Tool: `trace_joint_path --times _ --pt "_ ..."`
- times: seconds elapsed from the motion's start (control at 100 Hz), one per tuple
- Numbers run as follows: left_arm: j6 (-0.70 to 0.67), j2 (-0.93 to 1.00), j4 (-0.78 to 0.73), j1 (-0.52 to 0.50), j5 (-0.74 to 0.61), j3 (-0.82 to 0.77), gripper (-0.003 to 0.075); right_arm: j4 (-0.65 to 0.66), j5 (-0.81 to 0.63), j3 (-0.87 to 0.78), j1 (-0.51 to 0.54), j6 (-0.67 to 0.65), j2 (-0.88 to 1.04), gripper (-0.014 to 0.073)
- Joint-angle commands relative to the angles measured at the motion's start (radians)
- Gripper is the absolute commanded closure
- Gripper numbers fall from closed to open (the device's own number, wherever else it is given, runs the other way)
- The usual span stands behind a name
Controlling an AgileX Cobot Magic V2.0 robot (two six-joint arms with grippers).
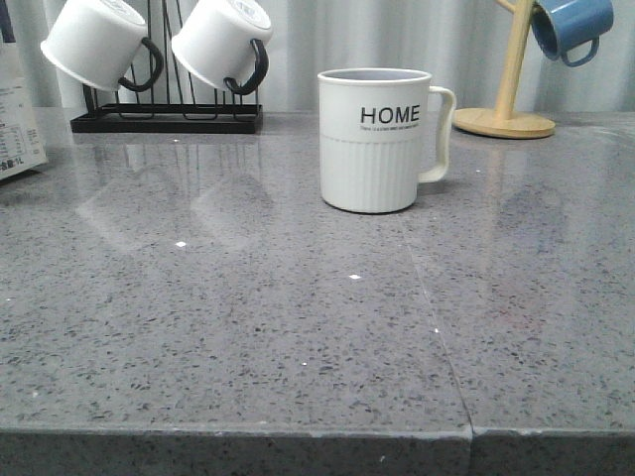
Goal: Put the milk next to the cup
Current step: 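Grasp the Pascual milk carton top with the left gripper and lift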
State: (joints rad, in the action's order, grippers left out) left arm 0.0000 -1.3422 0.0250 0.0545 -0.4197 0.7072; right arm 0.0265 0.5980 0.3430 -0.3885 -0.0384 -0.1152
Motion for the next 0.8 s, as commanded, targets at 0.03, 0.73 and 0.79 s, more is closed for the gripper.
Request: trace_joint_path --times 0.03,0.73,0.79 --pt "-0.007 0.022 0.008 0.006 -0.092 0.033 0.0316 0.005 -0.072 0.023 -0.003 0.005 -0.01 0.0652" --pt "-0.007 0.117 -0.038 0.183 -0.066 0.033 0.0447 0.005 -0.073 0.023 -0.003 0.005 -0.01 0.0652" --pt "-0.007 0.117 -0.038 0.227 -0.053 0.033 0.0447 0.005 -0.073 0.023 -0.003 0.005 -0.01 0.0652"
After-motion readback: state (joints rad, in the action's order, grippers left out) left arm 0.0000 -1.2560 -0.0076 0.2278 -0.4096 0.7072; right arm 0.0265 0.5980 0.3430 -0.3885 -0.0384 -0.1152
